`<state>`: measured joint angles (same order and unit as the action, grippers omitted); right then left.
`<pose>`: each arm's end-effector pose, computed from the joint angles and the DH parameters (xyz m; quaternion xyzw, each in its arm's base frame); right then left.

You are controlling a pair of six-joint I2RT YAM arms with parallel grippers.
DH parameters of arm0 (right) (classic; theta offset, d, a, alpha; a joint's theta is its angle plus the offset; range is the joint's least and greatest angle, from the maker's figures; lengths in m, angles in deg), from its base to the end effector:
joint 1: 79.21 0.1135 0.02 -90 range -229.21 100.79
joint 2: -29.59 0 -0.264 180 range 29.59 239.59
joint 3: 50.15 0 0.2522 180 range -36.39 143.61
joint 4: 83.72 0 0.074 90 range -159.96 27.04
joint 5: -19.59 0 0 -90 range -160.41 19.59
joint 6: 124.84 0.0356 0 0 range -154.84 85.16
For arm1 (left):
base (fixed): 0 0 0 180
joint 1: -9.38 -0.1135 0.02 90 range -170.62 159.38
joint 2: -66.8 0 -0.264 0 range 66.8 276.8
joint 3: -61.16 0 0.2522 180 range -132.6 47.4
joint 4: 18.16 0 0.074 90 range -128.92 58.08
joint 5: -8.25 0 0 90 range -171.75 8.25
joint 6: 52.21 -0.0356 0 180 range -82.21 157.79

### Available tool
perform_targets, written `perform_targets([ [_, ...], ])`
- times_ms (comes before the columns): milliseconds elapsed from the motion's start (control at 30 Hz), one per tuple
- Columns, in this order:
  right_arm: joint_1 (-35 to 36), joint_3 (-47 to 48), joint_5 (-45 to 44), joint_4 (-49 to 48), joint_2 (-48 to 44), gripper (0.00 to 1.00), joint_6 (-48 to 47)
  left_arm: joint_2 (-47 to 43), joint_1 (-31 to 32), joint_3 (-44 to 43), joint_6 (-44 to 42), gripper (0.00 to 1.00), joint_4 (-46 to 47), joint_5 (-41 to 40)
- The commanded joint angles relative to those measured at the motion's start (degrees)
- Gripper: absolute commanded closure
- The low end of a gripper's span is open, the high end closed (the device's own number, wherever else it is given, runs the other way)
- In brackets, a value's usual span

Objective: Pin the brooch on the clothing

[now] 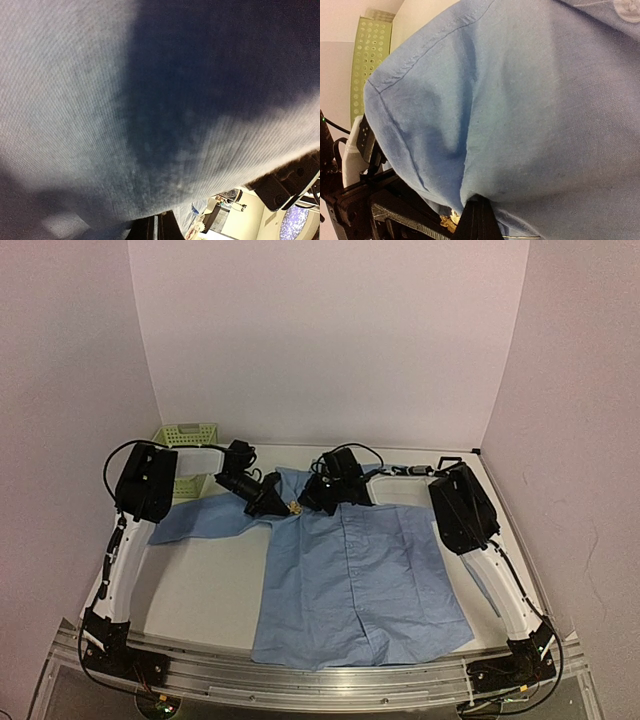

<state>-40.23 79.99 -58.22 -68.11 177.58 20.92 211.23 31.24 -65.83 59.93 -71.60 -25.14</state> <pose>0.4420 0.3673 0.1161 0.0780 0.8737 0.4098 0.2502 0.4586 -0.2160 0.1031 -0.0766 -0.8684 0.4883 0.0396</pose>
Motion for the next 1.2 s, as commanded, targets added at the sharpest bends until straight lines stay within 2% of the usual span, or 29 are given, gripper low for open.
perform_targets([
  [0,0.84,-0.47,-0.01,-2.89,-6.05,0.91,-3.48,0.41,0.29,0.36,-1.64,1.0,0.02,-0.64],
  [200,0.66,0.97,1.26,-2.75,-7.4,0.69,-9.82,0.87,-0.85,1.62,0.15,1.0,1.63,0.13],
  [367,-0.37,-4.05,0.73,-2.5,-10.49,0.66,-10.28,0.26,-2.56,3.21,-0.12,1.0,2.38,-0.6],
  [433,-0.66,-7.11,0.04,-2.36,-11.49,0.68,-9.39,0.4,-2.57,3.39,-0.11,1.0,2.33,-0.06],
  [567,-0.75,-9.38,1.26,-2.18,-11.22,0.81,-7.66,0.59,-2.6,3.8,0.28,1.0,3.06,0.59],
  [933,-2.36,-8.45,4.38,-2.16,-7.71,0.83,-4.32,1.0,-2.52,3.96,0.71,1.0,4.11,1.95],
  [1100,-2.98,-8.62,5.27,-2.02,-6.12,1.0,-3.79,1.02,-2.49,3.65,0.63,1.0,4.4,1.05],
  [1167,-3.04,-7.85,7.48,-2.07,-4.17,1.0,-3.38,1.1,-2.46,3.54,0.62,1.0,4.38,0.89],
])
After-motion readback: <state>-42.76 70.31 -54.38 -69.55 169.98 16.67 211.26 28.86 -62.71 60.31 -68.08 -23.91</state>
